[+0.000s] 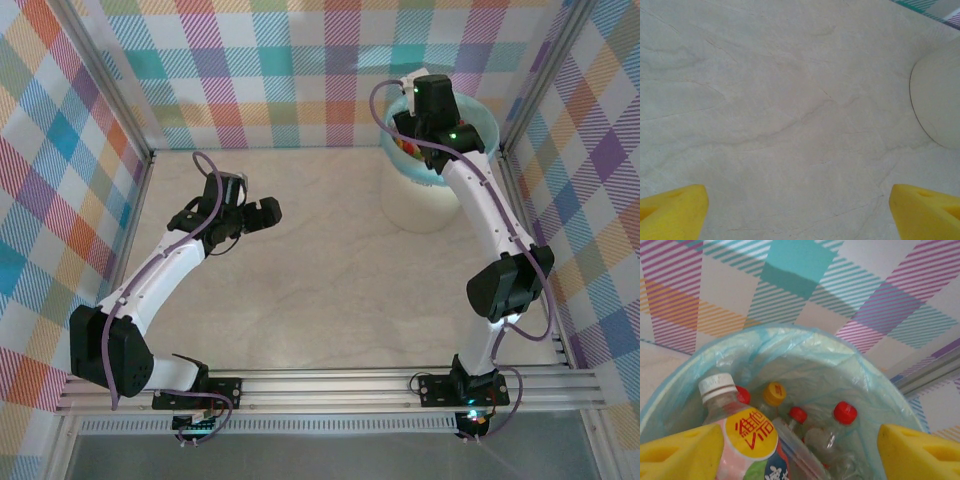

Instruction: Put the plastic bottles in the bin

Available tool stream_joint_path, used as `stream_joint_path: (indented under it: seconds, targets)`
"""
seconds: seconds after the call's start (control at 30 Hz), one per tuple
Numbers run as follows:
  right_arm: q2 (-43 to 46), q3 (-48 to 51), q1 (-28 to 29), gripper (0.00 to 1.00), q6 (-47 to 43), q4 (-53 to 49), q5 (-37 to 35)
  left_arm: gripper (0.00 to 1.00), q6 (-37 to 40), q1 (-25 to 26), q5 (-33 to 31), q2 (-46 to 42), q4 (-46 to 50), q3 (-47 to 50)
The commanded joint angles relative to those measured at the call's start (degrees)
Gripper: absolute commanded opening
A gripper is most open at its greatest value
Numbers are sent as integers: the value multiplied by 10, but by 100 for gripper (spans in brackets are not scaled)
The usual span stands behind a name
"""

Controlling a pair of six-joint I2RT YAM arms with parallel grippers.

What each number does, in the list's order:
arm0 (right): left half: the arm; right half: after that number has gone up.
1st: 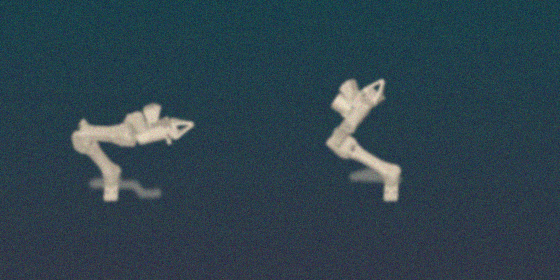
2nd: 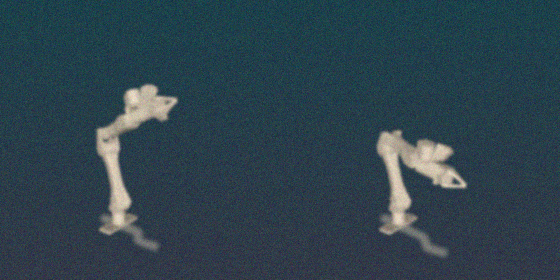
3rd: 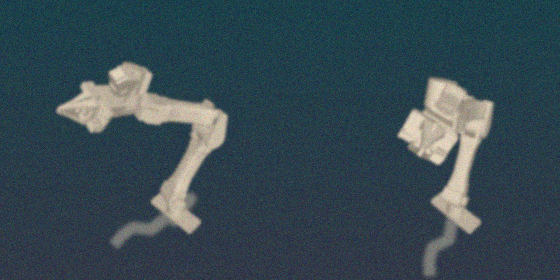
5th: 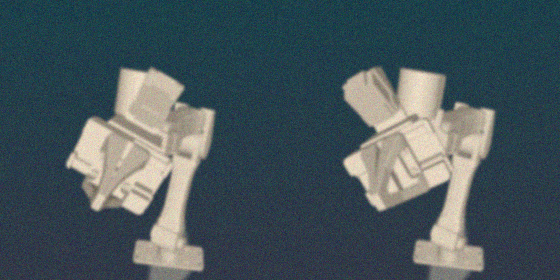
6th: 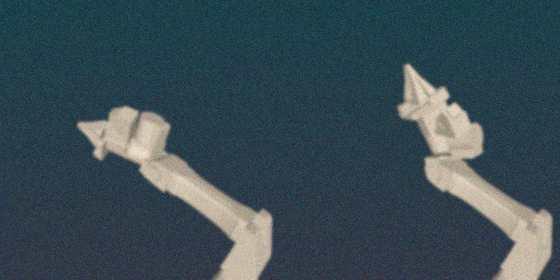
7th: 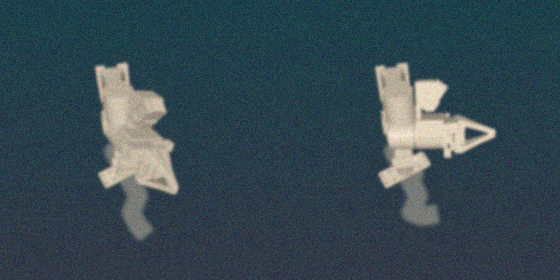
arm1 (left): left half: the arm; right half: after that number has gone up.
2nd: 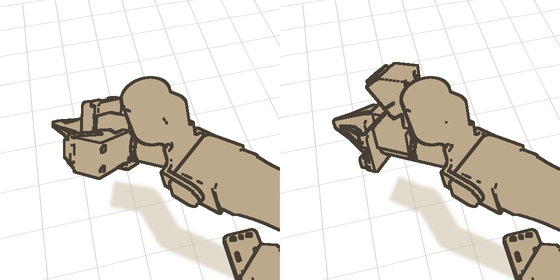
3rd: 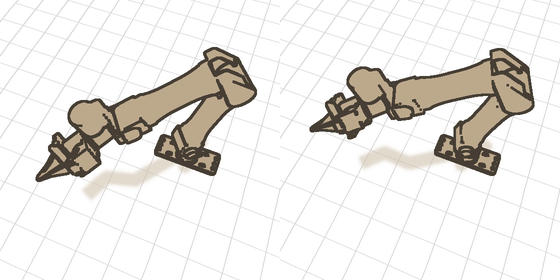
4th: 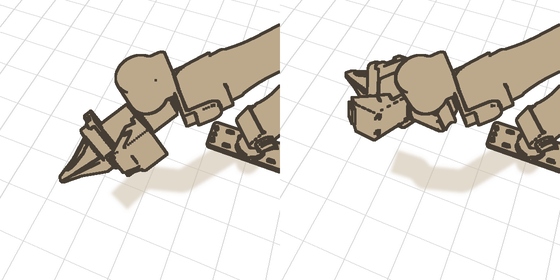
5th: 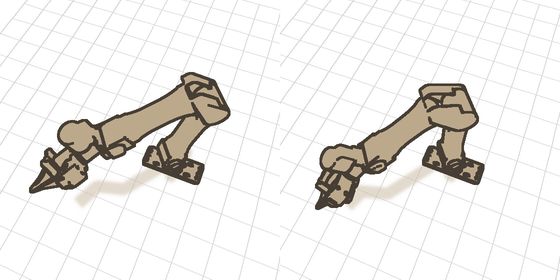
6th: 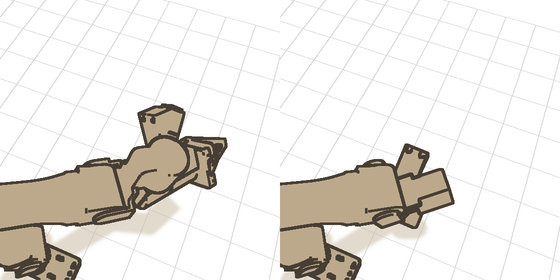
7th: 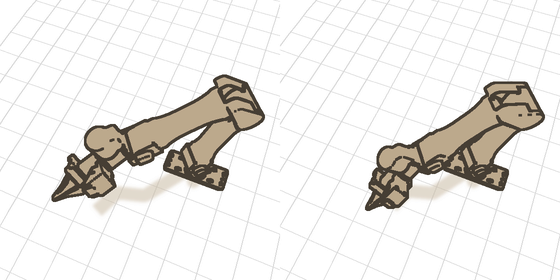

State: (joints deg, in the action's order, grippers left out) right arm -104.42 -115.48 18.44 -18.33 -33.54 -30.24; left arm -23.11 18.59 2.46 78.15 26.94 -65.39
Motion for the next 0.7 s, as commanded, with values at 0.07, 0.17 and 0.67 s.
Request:
stream_joint_path:
  seconds: [0.07,0.17,0.67]
  targets:
    - [13,23,1,74,47,-30,-7,93,5,-7,3,4,3,3]
    - [12,44,0,70,54,-37,-5,93,5,-7,4,8,4,2]
    - [21,-40,1,67,90,-80,56,93,30,-13,-26,-17,16,-22]
